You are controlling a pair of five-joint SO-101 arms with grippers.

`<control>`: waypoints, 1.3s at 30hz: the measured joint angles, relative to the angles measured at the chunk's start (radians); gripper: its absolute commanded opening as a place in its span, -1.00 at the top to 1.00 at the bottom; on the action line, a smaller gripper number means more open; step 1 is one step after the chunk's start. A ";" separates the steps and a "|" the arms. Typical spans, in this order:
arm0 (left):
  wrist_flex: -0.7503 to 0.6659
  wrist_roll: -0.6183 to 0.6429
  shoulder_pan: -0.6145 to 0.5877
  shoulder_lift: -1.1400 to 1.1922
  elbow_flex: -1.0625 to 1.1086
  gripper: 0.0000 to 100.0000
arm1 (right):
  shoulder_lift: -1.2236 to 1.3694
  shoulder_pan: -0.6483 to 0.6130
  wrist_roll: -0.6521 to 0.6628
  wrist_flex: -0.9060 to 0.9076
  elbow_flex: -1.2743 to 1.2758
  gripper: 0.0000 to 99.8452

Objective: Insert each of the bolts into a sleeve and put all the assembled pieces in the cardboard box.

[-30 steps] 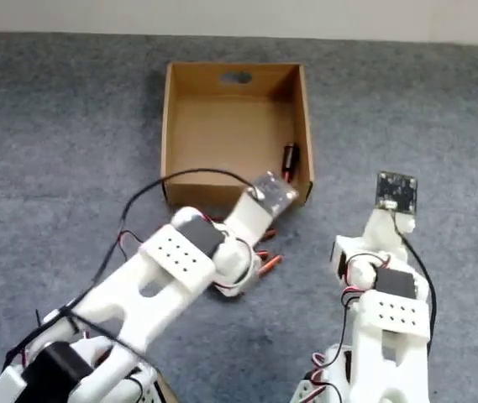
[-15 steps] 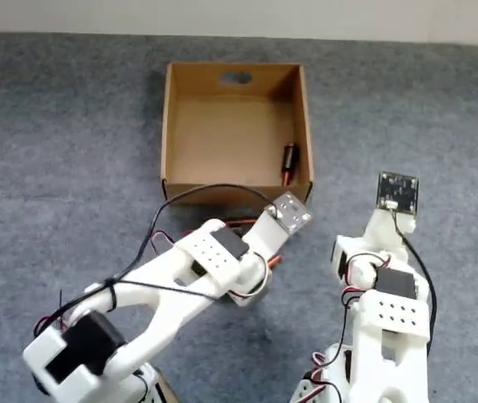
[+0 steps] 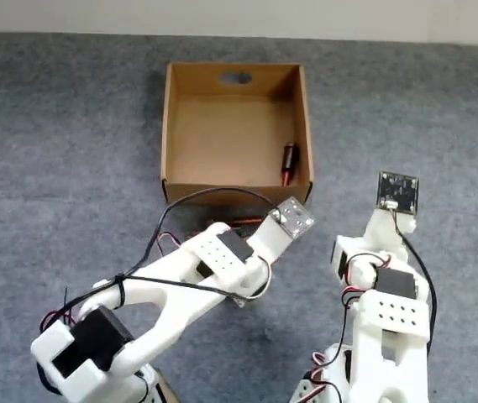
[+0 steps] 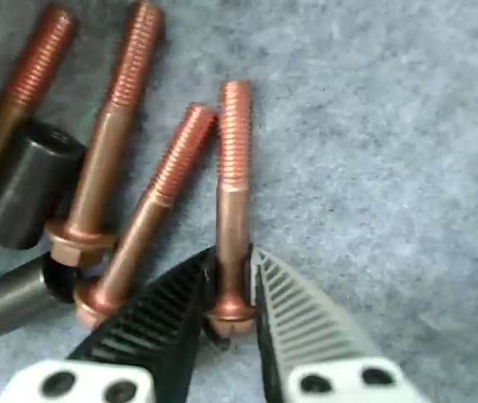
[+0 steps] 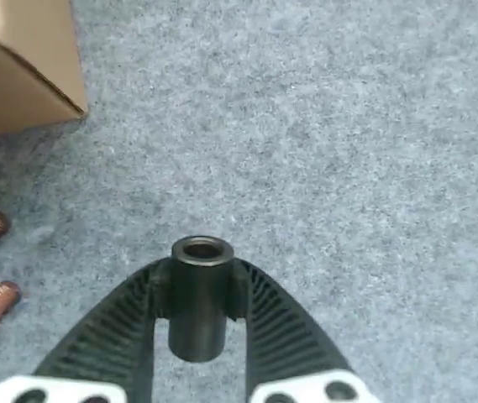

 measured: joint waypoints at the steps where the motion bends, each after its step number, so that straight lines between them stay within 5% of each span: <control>1: 0.000 0.000 0.000 0.000 0.000 0.99 | 0.000 0.000 0.000 0.000 0.000 0.99; 8: 0.009 -0.002 0.000 -0.028 0.002 0.99 | 0.000 0.000 0.000 0.000 0.000 0.99; 16: 0.370 -0.040 -0.072 -0.405 -0.064 0.99 | 0.000 -0.002 0.000 -0.029 0.017 0.99; 19: 0.485 -0.233 -0.166 -0.546 -0.052 0.99 | 0.000 0.000 0.000 -0.048 0.028 0.99; 30: 0.585 -1.324 -0.690 -0.747 0.255 0.99 | 0.000 -0.002 0.000 -0.049 0.029 0.99; 39: 0.400 -1.364 -0.882 -0.578 0.267 0.80 | 0.000 -0.002 0.000 -0.049 0.029 0.99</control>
